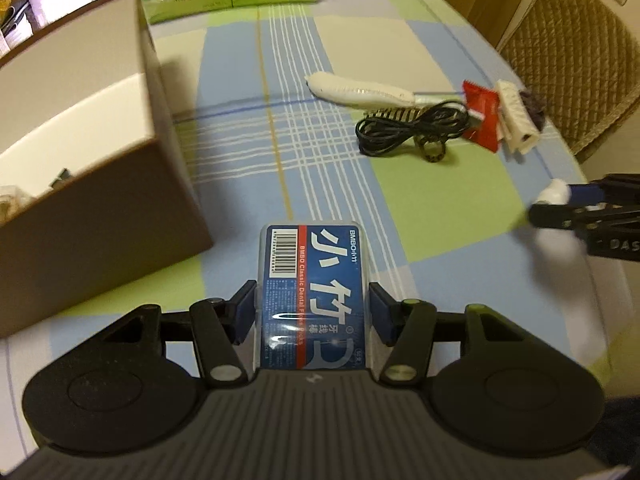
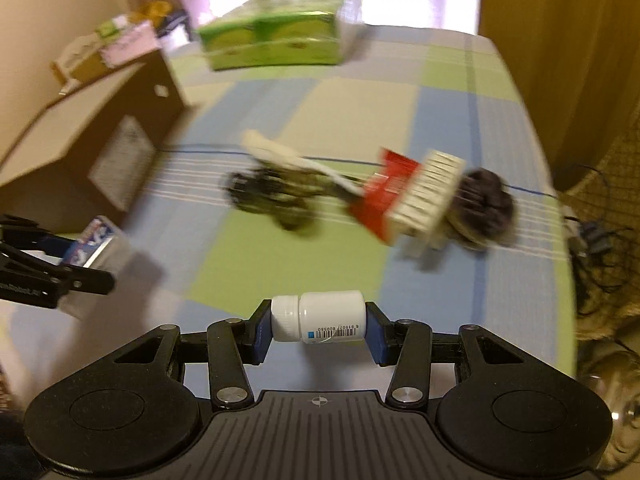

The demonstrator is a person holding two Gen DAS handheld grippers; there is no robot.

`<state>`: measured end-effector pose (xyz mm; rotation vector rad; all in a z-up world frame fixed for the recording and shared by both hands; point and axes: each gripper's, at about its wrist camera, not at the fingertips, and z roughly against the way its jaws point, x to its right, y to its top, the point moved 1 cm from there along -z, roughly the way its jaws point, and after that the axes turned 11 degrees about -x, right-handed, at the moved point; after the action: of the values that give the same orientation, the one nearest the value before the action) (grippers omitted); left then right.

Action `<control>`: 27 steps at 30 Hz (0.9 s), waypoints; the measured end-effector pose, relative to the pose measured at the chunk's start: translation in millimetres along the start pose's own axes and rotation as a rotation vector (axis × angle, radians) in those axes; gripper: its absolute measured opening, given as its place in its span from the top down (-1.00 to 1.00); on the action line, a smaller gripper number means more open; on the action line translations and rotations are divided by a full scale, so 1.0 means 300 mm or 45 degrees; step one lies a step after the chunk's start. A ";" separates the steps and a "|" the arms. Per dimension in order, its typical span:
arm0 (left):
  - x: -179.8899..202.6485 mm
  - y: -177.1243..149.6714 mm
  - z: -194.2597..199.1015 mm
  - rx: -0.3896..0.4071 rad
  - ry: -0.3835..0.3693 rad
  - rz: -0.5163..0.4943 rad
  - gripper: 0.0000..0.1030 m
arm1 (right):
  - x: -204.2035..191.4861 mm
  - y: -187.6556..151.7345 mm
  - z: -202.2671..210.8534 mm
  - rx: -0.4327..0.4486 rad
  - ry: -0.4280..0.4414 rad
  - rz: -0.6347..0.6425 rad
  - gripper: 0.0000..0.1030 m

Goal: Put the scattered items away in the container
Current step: 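Carry the toothpick box and pill bottle over the box with both tools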

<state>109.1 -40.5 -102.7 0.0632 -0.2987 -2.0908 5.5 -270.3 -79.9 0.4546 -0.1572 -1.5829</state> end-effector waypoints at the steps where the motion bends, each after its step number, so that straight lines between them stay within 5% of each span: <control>1: -0.011 -0.011 0.026 0.014 -0.007 0.001 -0.03 | -0.027 0.010 0.004 0.006 0.029 0.011 0.05; 15: -0.362 -0.115 0.408 0.266 0.041 0.130 -0.03 | -0.539 0.267 0.062 0.209 0.345 0.305 0.05; 21: -0.578 -0.078 0.522 0.368 0.108 0.139 -0.03 | -0.752 0.435 0.012 0.290 0.367 0.392 0.05; 27: -0.792 0.011 0.502 0.357 0.143 0.151 -0.03 | -0.911 0.594 -0.099 0.287 0.345 0.437 0.05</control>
<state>209.2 189.0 26.0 0.3217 -0.5125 -1.9077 182.1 -9.9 11.4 0.7706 -0.1955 -1.1592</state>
